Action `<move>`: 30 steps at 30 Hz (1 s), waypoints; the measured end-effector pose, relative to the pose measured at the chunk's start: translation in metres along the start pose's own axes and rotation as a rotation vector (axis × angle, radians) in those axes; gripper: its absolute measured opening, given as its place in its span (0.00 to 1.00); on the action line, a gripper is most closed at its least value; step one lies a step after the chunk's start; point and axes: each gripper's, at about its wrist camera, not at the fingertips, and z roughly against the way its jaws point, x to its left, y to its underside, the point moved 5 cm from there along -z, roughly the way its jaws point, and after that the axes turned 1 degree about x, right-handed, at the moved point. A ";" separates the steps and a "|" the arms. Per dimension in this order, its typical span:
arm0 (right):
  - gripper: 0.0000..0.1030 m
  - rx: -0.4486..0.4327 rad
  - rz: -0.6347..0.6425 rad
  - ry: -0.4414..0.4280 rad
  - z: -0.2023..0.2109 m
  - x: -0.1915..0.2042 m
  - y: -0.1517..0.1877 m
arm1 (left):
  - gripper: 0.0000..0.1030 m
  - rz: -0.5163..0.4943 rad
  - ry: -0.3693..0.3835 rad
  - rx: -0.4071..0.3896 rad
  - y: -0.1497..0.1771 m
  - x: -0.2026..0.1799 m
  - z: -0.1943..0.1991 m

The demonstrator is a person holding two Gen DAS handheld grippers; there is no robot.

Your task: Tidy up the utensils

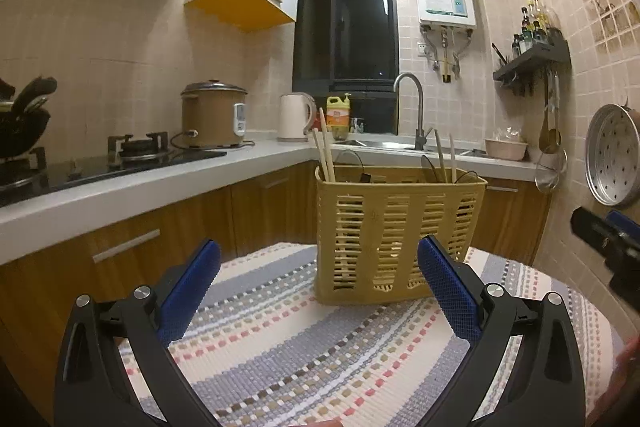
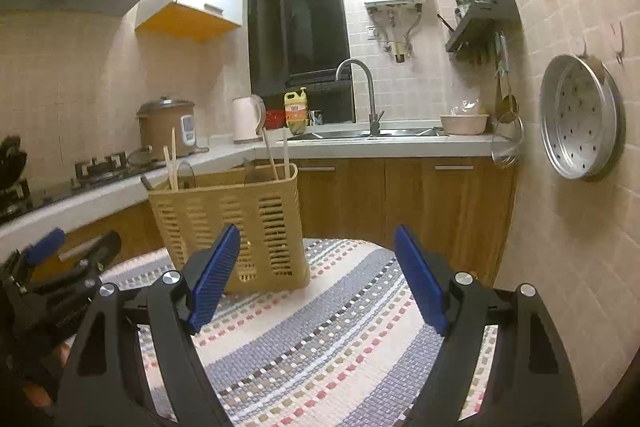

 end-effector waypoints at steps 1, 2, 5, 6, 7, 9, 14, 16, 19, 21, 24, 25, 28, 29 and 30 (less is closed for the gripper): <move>0.73 0.002 0.009 0.000 0.000 0.001 0.001 | 0.93 -0.011 0.009 0.013 0.001 -0.002 -0.001; 0.73 0.003 0.012 -0.008 0.000 0.002 0.001 | 0.93 -0.025 0.027 0.033 0.003 -0.004 -0.003; 0.73 -0.007 0.027 -0.005 0.003 0.005 0.002 | 0.93 -0.039 0.065 0.070 0.007 -0.009 -0.007; 0.73 -0.008 0.030 -0.003 0.003 0.006 0.002 | 0.93 -0.040 0.056 0.068 0.008 -0.008 -0.007; 0.73 -0.006 0.032 -0.002 0.003 0.006 0.003 | 0.93 -0.047 0.054 0.065 0.008 -0.009 -0.007; 0.73 0.002 0.031 -0.005 0.002 0.006 0.004 | 0.93 -0.051 0.048 0.065 0.009 -0.009 -0.007; 0.73 0.006 0.022 -0.002 0.001 0.005 0.003 | 0.93 -0.052 0.040 0.078 0.010 -0.009 -0.010; 0.73 0.004 0.020 0.000 0.002 0.005 0.002 | 0.93 -0.045 0.035 0.079 0.010 -0.007 -0.011; 0.73 0.006 0.020 -0.001 0.002 0.005 0.002 | 0.93 -0.033 0.037 0.086 0.009 -0.005 -0.012; 0.73 0.005 0.019 -0.002 0.003 0.005 0.003 | 0.93 -0.027 0.037 0.087 0.010 -0.004 -0.012; 0.73 0.002 0.023 0.000 0.003 0.005 0.003 | 0.93 -0.027 0.034 0.085 0.010 -0.003 -0.012; 0.73 0.002 0.024 0.000 0.004 0.005 0.003 | 0.93 -0.027 0.034 0.086 0.009 -0.004 -0.012; 0.73 0.004 0.029 -0.001 0.003 0.007 0.003 | 0.93 -0.027 0.030 0.083 0.009 -0.003 -0.012; 0.73 0.003 0.031 -0.001 0.003 0.007 0.003 | 0.93 -0.026 0.028 0.084 0.009 -0.003 -0.012; 0.73 0.003 0.034 0.000 0.003 0.008 0.003 | 0.93 -0.026 0.029 0.084 0.009 -0.002 -0.012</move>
